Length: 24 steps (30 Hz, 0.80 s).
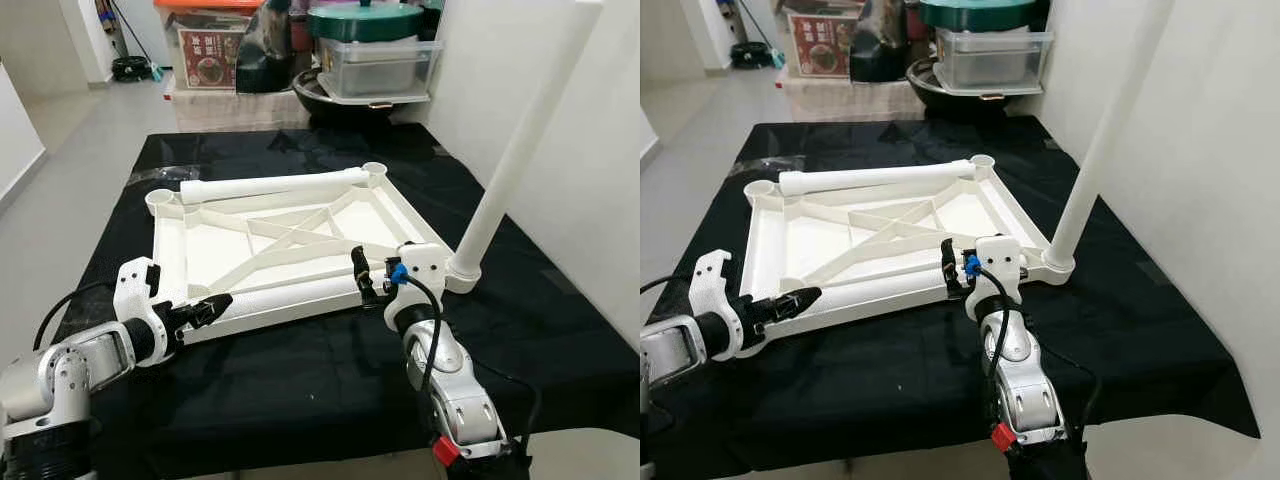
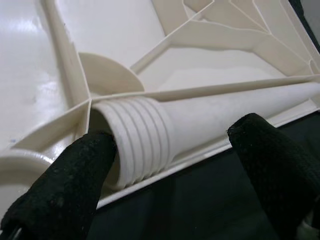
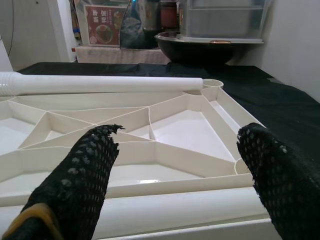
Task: Building children table
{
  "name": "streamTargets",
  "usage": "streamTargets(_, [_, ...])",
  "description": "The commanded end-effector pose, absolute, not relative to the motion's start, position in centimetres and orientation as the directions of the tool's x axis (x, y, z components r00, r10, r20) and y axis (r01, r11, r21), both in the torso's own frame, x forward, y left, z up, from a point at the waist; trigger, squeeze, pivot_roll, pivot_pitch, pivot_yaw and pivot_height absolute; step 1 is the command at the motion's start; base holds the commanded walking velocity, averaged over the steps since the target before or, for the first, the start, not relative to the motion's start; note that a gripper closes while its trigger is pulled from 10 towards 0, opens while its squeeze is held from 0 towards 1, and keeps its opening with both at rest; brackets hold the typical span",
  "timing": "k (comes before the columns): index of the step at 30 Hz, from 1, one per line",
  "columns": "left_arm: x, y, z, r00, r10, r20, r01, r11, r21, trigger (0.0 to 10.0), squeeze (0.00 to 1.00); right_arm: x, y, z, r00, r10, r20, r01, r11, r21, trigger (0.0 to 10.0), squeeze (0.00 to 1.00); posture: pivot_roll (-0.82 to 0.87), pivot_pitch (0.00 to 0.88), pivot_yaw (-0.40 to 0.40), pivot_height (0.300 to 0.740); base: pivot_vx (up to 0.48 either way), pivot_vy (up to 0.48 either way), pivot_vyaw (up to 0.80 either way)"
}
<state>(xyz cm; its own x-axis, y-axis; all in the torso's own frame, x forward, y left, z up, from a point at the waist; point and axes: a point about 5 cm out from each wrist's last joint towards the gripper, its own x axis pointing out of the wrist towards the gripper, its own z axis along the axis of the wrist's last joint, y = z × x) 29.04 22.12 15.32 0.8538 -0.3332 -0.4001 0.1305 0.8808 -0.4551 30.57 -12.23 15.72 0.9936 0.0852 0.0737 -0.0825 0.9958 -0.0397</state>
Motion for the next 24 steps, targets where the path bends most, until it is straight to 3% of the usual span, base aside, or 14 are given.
streamTargets(1, [29.4, 22.5, 14.9, 0.850, -0.325, -0.415, 0.122, 0.887, -0.445, 10.0, 0.00, 30.5, -12.6, 15.9, 0.995, 0.071, 0.071, -0.069, 0.997, -0.031, 10.0, 0.00, 0.09, 0.025, -0.023, 0.740, 0.000, 0.000, 0.00])
streamTargets(15, [30.2, 23.5, 13.0, 0.845, -0.309, -0.437, 0.064, 0.869, -0.491, 10.0, 0.00, 30.3, -13.0, 16.3, 0.995, 0.067, 0.076, -0.064, 0.997, -0.038, 10.0, 0.00, 0.07, 0.038, -0.028, 0.740, 0.000, 0.000, 0.00])
streamTargets(24, [31.2, 22.0, 13.1, 0.822, -0.363, -0.439, 0.074, 0.833, -0.549, 10.0, 0.00, 30.4, -12.9, 16.6, 0.994, 0.068, 0.080, -0.065, 0.997, -0.041, 10.0, 0.00, 0.07, 0.045, -0.030, 0.740, 0.000, 0.000, 0.00])
